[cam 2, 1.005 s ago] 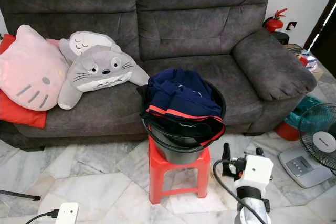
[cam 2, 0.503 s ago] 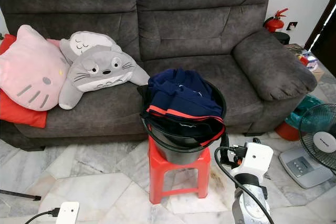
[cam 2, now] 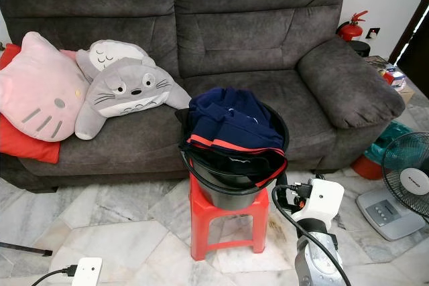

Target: Hang hanger

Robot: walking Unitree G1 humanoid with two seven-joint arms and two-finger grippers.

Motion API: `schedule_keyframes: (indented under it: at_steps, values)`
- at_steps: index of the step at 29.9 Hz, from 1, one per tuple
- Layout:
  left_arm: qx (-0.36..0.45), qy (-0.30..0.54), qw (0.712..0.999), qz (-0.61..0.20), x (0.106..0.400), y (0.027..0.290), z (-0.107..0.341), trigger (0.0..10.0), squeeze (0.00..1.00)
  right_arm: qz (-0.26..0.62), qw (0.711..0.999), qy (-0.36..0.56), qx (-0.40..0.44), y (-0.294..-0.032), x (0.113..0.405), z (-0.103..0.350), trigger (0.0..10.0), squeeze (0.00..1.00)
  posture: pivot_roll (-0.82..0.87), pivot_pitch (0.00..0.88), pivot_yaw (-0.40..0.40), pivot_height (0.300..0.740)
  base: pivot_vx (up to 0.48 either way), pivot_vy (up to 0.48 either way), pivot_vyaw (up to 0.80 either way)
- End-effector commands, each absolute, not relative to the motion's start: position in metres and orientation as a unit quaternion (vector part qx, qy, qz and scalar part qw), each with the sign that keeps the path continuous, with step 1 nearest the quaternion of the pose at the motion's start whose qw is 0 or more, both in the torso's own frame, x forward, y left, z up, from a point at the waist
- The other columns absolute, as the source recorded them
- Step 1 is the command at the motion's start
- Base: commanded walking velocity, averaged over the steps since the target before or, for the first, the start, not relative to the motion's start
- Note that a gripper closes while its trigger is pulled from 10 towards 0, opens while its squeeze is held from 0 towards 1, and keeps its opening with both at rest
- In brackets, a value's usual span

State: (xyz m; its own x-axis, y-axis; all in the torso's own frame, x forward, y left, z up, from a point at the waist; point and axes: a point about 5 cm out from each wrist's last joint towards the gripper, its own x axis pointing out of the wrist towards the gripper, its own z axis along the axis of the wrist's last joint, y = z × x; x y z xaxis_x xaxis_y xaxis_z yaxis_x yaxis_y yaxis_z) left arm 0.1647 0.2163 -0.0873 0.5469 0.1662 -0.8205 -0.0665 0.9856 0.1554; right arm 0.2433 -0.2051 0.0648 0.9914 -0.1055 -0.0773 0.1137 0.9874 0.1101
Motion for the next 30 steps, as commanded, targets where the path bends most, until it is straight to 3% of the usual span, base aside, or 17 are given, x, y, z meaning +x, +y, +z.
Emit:
schedule_keyframes:
  at_steps: [1, 30]
  values:
    - [0.066, 0.477, 0.874, 0.061, 0.163, 0.221, -0.087, 10.0, 0.00, -0.047, 0.996, 0.038, 0.063, -0.203, 0.245, 0.066, 10.0, 0.00, -0.12, 0.000, 0.036, 0.740, 0.000, 0.000, 0.00]
    - [0.065, 0.477, 0.874, 0.059, 0.164, 0.221, -0.087, 10.0, 0.00, -0.043, 0.994, 0.077, 0.069, -0.201, 0.261, 0.059, 10.0, 0.00, -0.11, 0.000, 0.039, 0.740, 0.000, 0.000, 0.00]
